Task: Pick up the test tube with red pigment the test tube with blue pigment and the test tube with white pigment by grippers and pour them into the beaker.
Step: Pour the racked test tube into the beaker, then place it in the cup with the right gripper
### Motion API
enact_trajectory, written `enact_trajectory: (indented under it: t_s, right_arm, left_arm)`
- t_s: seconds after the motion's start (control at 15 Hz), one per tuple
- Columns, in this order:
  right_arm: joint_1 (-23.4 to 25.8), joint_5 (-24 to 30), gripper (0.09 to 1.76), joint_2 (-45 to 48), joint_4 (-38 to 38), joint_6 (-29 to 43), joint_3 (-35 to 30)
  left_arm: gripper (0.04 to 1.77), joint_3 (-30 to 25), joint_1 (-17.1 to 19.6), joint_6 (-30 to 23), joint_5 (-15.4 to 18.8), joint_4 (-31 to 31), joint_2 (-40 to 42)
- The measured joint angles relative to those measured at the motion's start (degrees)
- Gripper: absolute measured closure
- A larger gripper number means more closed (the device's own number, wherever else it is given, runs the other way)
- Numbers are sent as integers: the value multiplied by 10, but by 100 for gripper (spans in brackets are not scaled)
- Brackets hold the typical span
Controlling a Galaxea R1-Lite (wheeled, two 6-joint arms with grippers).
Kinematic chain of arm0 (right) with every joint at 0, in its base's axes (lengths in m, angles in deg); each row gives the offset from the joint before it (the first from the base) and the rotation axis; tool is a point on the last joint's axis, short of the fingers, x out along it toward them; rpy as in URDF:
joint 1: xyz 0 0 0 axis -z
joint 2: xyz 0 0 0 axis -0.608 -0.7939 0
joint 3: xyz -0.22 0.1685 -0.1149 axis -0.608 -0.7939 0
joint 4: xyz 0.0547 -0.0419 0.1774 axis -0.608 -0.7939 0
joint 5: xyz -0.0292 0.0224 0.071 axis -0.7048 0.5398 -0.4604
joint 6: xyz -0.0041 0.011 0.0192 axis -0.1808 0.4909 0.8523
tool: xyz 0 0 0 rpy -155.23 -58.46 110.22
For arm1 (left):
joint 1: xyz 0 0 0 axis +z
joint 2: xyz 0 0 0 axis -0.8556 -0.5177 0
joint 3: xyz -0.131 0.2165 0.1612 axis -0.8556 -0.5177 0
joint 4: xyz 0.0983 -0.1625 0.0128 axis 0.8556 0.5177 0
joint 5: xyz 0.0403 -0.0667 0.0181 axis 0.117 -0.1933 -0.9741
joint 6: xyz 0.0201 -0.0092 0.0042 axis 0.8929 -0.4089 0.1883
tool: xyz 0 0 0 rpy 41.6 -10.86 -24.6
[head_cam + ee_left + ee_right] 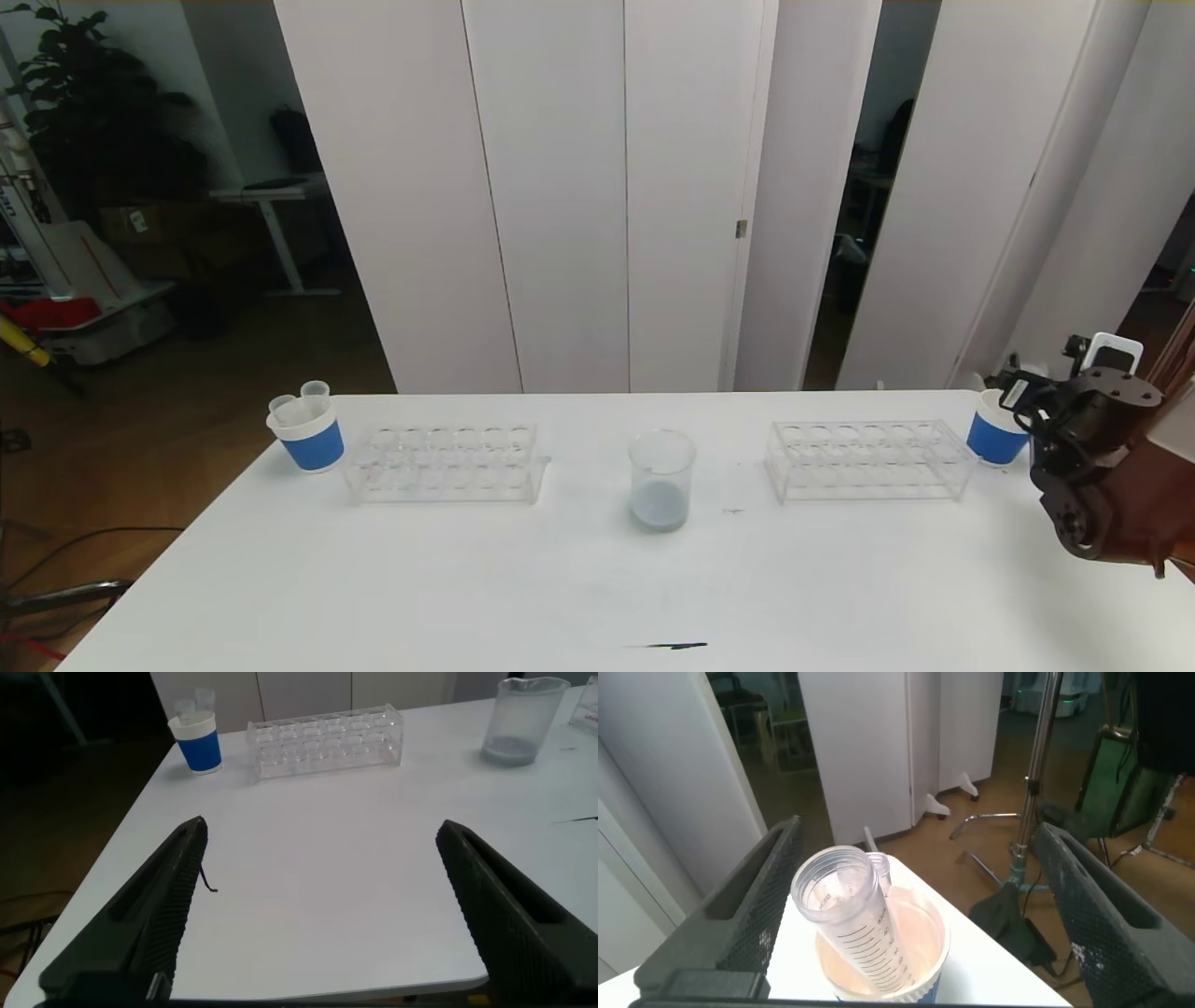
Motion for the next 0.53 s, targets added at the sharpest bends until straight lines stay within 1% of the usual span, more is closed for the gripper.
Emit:
enact_trajectory:
  t_s: [0.13,0.53]
  right_arm:
    - [8,12,11,5,3,0,-2]
    - [14,15,11,25,1,-3,-4]
  left_arm:
    - [6,0,0,0,0,0,0]
    - [6,0,0,0,0,0,0]
